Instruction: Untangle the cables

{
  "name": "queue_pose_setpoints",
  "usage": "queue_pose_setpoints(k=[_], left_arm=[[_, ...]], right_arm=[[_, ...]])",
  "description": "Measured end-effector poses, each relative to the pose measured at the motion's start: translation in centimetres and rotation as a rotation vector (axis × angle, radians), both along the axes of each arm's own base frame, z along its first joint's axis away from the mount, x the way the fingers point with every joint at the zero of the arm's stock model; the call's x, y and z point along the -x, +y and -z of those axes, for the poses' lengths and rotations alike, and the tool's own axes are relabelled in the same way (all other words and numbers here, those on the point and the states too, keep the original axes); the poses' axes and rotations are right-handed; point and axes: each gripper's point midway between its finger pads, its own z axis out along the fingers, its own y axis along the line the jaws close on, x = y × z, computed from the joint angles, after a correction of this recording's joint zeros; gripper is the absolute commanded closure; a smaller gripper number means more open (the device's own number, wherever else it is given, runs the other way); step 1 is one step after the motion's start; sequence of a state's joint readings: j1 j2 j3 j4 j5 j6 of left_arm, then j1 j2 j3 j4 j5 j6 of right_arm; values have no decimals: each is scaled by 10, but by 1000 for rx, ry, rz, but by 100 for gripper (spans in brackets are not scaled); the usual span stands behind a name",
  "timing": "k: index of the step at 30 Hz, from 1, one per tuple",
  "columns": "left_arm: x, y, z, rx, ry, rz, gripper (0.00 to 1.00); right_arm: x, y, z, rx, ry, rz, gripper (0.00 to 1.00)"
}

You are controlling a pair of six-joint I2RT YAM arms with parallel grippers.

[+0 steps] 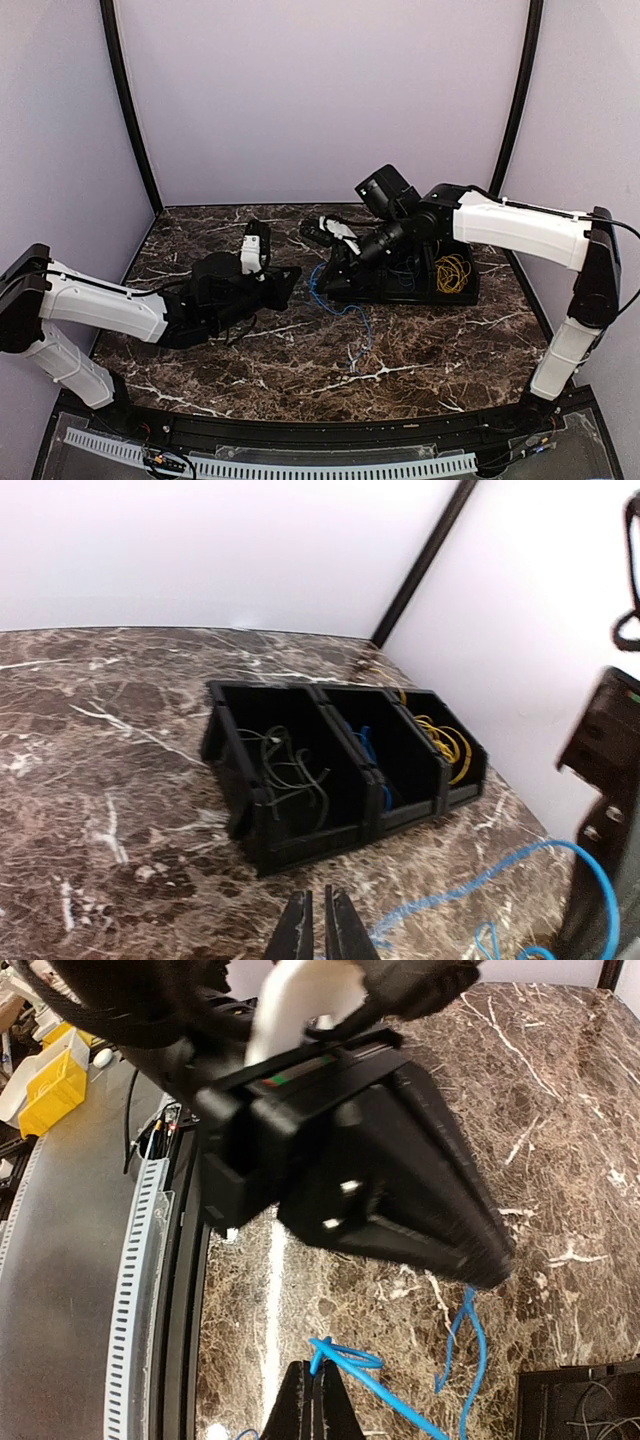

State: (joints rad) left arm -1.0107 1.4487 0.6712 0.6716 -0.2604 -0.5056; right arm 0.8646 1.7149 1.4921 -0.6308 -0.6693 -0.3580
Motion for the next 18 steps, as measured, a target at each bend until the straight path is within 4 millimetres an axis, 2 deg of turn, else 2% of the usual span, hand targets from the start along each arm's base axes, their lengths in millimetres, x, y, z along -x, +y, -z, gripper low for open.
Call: queue_pose_setpoints(k=[5,7,9,10,12,16,18], left_arm=[[-29,34,13,-27,34,-190,94],[-32,41,16,-29,34,-210,87],[-29,48,21,-40,24,-193,74],[-25,49,23,-51,17,-162,67],[-9,40,23,-45,-5,-47,60],[37,10,4,-6,-81,225,56],[53,0,-5,16,-104,315,57]], right_arm=[[7,0,-2,-6,9,-18,100],[7,0,-2,-6,9,-18,100],[7,0,-2,-5,8,-17,100],[6,0,-2,-4,7,-15,100],[6,0,-1,-2,4,-12,100],[3,-1,0,7,-6,0,100],[2,-1,1,9,-8,3,100]])
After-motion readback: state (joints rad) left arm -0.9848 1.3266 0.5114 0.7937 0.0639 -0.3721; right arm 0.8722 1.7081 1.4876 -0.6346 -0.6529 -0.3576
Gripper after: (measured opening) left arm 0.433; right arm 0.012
